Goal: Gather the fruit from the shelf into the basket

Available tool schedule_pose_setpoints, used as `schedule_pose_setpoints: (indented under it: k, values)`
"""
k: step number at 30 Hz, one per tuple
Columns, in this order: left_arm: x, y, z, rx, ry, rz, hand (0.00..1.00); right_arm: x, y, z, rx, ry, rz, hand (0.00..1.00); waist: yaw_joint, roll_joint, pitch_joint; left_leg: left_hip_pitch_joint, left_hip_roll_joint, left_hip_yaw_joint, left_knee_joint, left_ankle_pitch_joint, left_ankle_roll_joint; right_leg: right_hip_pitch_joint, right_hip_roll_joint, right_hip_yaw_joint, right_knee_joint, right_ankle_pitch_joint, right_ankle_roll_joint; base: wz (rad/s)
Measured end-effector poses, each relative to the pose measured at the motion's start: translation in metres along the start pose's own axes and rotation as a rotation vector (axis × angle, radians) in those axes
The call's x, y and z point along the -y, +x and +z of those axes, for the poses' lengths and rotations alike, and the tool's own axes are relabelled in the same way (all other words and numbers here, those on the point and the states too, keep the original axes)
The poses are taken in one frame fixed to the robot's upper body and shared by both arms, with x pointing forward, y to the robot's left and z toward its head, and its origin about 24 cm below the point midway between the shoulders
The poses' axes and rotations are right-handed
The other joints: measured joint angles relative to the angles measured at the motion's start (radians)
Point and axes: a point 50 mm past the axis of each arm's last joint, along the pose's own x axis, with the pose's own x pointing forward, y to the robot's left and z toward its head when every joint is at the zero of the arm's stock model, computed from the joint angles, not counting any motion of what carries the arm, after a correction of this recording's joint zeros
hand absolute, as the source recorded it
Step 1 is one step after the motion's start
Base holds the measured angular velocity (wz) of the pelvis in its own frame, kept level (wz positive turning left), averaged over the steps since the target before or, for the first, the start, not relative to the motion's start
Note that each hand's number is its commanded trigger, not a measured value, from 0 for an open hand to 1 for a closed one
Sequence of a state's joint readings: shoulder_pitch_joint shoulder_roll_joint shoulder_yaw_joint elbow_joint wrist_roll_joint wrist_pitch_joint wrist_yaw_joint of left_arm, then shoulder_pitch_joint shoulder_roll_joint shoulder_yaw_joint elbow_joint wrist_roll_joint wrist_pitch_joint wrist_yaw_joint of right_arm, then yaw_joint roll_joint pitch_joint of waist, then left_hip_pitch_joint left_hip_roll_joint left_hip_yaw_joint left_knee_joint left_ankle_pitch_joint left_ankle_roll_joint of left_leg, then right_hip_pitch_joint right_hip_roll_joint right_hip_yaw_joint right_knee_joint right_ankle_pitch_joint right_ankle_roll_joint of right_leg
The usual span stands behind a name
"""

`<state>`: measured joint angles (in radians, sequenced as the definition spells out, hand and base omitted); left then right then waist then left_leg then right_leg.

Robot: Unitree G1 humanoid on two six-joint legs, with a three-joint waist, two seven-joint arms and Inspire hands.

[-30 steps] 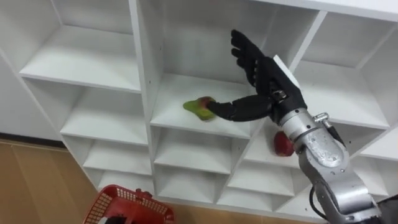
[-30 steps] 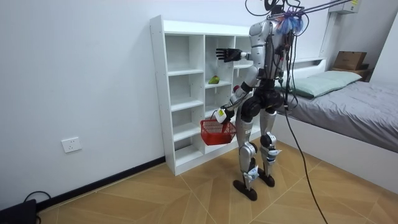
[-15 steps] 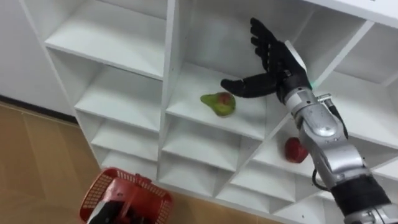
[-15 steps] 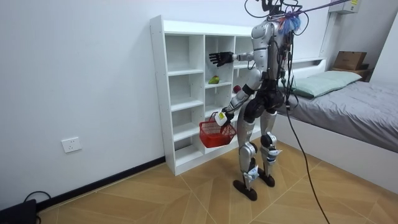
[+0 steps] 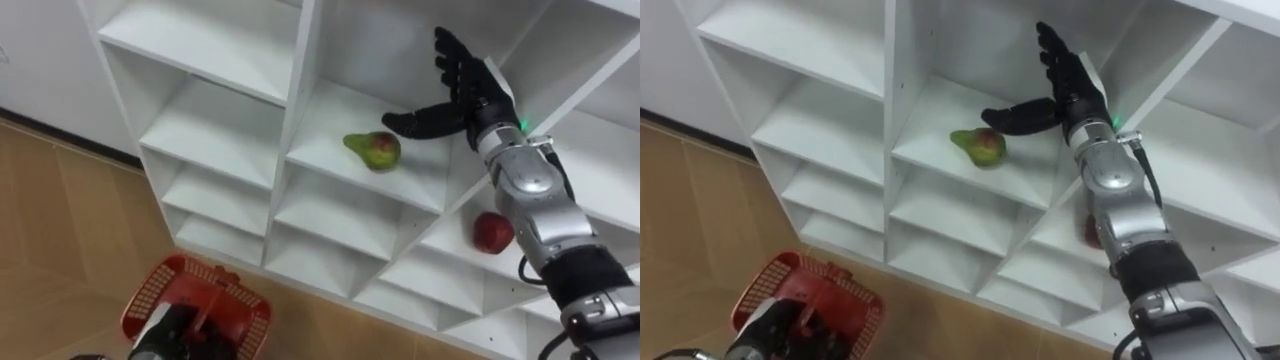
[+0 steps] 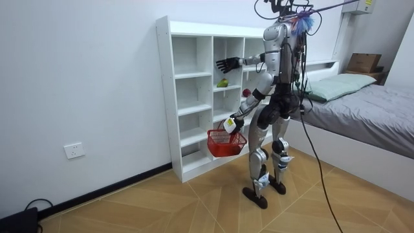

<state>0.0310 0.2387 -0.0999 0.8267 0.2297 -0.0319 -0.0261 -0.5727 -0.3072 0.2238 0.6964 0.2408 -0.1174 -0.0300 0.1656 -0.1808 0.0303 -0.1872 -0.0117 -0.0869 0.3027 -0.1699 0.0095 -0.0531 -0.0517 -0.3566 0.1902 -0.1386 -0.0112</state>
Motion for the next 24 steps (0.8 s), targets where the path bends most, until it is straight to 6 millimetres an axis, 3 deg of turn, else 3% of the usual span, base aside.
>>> schedule_pose_setpoints:
  k: [7, 24]
  values:
    - [0.005, 0.002, 0.006, 0.016, 0.015, -0.031, 1.00, 0.004, -0.001, -0.015, -0.071, 0.031, -0.022, 0.00, 0.028, 0.012, 0.0078, -0.039, 0.000, -0.004, 0.000, 0.019, 0.000, -0.041, -0.001, -0.001, 0.006, 0.010, -0.003, 0.00]
    - [0.007, 0.003, 0.010, 0.024, 0.028, -0.038, 1.00, 0.004, -0.002, -0.024, -0.113, 0.072, -0.028, 0.00, 0.034, 0.010, 0.0064, -0.080, -0.002, -0.005, 0.001, 0.029, 0.000, -0.091, -0.007, -0.001, 0.028, 0.011, -0.004, 0.00]
